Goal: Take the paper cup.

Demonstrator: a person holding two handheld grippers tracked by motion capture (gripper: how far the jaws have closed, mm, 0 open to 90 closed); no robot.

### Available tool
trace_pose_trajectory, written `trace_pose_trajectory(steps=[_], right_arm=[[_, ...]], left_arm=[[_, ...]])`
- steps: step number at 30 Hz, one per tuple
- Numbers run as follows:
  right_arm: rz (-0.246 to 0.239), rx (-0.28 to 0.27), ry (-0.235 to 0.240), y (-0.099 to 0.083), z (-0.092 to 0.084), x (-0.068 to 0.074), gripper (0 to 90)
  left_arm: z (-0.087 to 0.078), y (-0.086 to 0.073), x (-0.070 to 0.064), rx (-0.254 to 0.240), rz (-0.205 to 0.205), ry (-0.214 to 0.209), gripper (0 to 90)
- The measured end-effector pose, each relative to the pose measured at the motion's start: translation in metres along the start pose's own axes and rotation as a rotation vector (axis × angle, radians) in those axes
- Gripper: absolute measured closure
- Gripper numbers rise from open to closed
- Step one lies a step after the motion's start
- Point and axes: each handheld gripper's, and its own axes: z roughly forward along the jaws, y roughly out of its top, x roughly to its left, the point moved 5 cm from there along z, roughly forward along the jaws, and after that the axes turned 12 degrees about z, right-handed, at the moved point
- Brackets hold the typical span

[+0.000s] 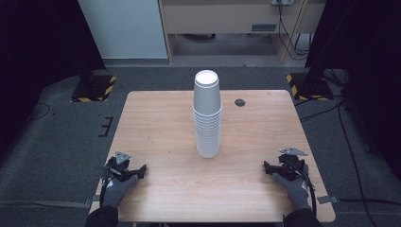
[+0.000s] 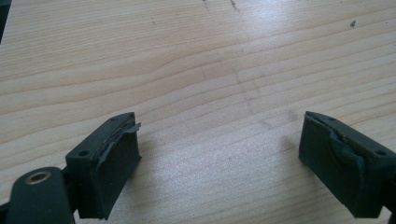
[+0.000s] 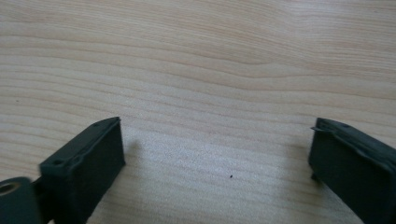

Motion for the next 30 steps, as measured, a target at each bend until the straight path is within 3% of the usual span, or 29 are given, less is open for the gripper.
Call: trace_pose_trajectory(steps=[3, 12, 23, 30], right_arm=[[0.001, -0.015, -0.002, 0.002, -0.005, 0.0, 7.1], [0.032, -0.126, 0.093, 0.015, -0.028, 0.013, 8.9], [0.028, -0.196, 0.164, 0.025, -0.046, 0.026, 9.8], [-0.005, -0.264, 0.2, 0.035, -0.063, 0.037, 9.7]], left_arm=[[0.0, 0.0, 0.0, 0.0, -0.001, 0.0, 11.3], [0.0, 0.0, 0.0, 0.001, 0.002, -0.002, 10.4], [0.0, 0.0, 0.0, 0.002, 0.003, -0.005, 9.7], [0.001, 0.0, 0.0, 0.003, 0.005, -0.007, 9.3]])
